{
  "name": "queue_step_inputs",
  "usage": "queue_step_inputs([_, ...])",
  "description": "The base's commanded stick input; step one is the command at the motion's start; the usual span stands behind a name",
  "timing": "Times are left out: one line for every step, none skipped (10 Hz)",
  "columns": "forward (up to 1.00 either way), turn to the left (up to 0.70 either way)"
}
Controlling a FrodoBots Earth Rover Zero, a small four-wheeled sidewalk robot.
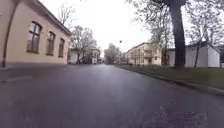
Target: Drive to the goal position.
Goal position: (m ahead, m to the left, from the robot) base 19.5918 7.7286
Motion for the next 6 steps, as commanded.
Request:
queue_step_inputs([0.85, 0.0])
queue_step_inputs([0.85, 0.0])
queue_step_inputs([0.85, 0.0])
queue_step_inputs([0.85, 0.0])
queue_step_inputs([0.85, 0.0])
queue_step_inputs([0.85, 0.0])
